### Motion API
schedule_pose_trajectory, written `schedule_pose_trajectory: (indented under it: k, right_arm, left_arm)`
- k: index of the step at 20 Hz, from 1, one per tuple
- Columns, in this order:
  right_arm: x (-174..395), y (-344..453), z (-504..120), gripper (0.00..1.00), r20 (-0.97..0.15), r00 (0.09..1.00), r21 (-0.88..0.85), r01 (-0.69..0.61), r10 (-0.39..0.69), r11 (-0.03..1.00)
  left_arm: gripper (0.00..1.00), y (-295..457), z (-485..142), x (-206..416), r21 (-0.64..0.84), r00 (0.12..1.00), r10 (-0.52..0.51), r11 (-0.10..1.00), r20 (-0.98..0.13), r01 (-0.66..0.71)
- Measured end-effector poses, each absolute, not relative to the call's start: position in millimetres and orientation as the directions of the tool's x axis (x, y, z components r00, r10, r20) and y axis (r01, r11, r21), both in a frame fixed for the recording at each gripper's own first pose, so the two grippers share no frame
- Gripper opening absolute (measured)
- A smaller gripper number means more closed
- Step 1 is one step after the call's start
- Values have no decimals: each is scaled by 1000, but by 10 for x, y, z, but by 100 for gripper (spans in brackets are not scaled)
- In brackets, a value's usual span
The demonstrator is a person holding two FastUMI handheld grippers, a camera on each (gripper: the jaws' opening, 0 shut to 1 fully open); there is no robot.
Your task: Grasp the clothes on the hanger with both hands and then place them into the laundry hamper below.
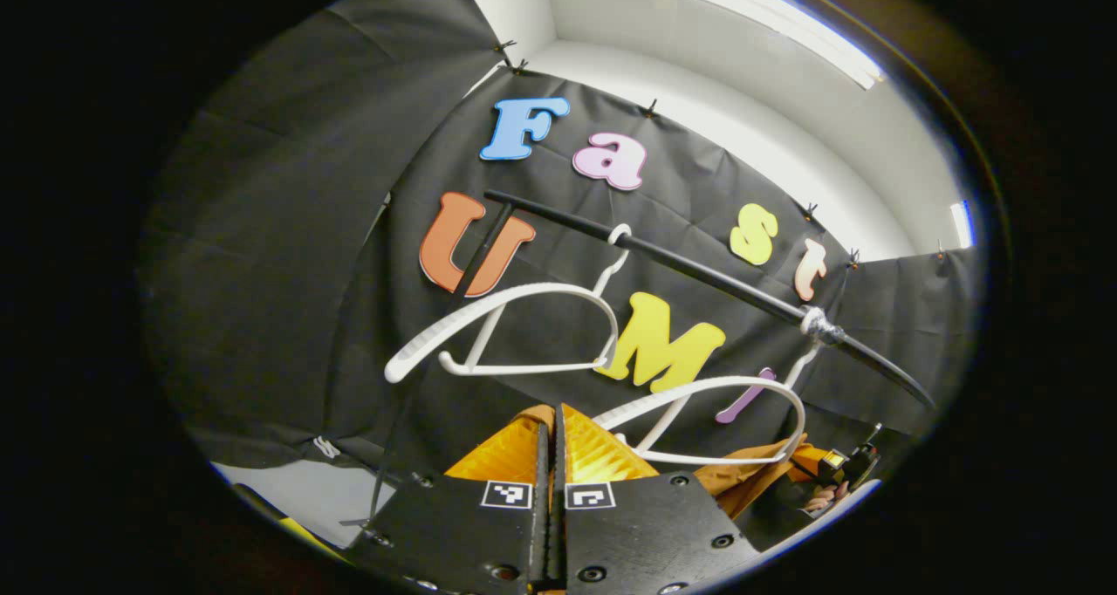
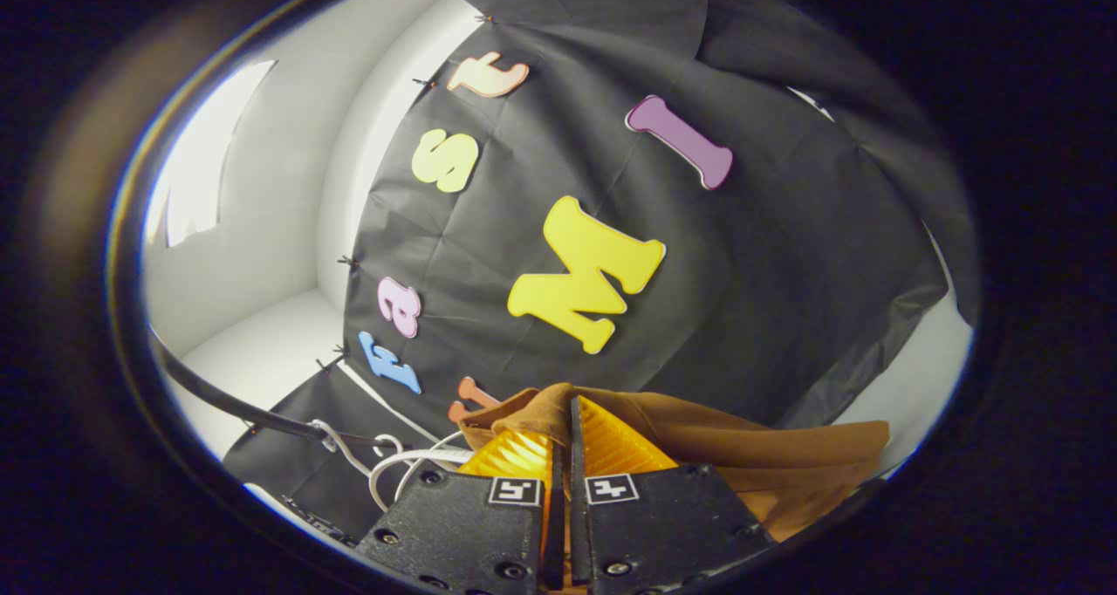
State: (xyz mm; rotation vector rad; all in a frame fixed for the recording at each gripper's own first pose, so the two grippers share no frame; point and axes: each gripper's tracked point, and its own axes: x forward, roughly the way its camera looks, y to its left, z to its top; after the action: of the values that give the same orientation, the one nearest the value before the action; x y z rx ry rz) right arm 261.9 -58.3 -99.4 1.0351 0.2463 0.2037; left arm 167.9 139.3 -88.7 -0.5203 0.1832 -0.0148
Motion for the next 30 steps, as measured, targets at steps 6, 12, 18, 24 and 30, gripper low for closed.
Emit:
schedule_pose_trajectory:
  k: [6,12,18,24,30]
  right_arm:
    - [2616,-751,-1097,6,-127,956,874,-17,263,486]
    - [2495,-775,-1387,6,-186,947,870,35,262,492]
    - [2313,-645,-1662,6,-236,927,871,68,293,486]
    - [2074,-439,-1741,6,-263,905,857,60,335,511]
    - [1792,-123,-1714,6,-283,876,826,15,391,564]
  left_arm:
    - [0,1382,-1245,1588,-528,971,-80,847,-226,-53]
    - [0,1273,-1379,1537,-539,964,-109,841,-243,-41]
    - [0,1071,-1461,1422,-547,956,-159,837,-245,-1]
    - [0,832,-1434,1323,-555,951,-210,830,-226,52]
    - [0,579,-1365,1180,-558,942,-274,821,-195,123]
